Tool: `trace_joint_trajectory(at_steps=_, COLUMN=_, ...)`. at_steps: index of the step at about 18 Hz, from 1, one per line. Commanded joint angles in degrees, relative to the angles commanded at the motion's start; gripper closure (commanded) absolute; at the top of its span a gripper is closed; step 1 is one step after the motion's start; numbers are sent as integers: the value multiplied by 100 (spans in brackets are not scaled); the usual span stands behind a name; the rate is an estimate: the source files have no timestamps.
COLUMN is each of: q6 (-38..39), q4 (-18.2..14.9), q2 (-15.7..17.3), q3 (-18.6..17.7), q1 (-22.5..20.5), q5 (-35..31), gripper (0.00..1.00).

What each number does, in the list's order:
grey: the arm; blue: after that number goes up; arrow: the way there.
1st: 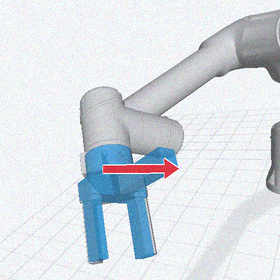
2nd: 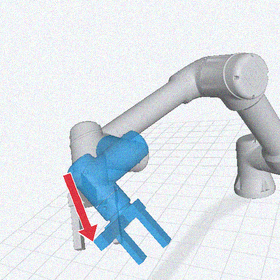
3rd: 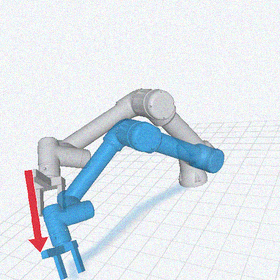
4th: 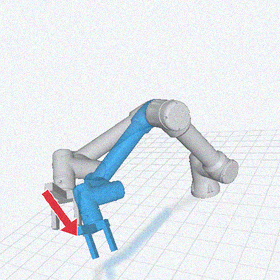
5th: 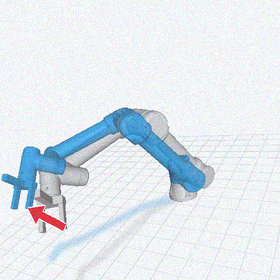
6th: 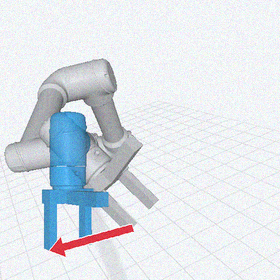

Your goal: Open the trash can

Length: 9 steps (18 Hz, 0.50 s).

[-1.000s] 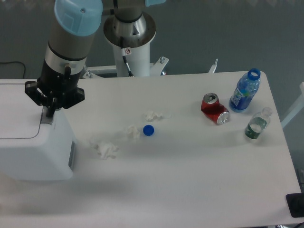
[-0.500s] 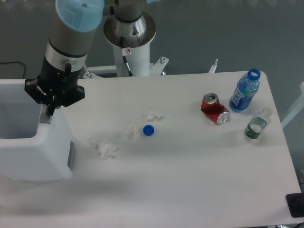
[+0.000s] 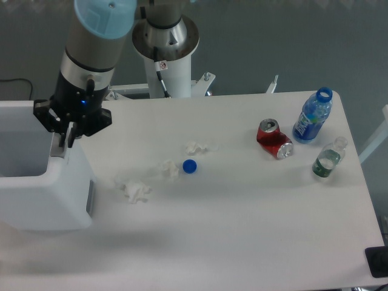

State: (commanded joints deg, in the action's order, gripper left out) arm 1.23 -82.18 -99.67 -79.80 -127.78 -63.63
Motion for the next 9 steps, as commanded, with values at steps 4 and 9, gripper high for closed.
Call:
trace_joint_trajectory(at_steps=4, q6=-87, q4=9, q2=0, q3=-18, q1=-448, q5=-9, gripper=22)
trace_joint_trajectory(at_steps=9, q6=-246, q4=17, q2=-18, q3=-105, q1=-888, q5=-79, gripper=0)
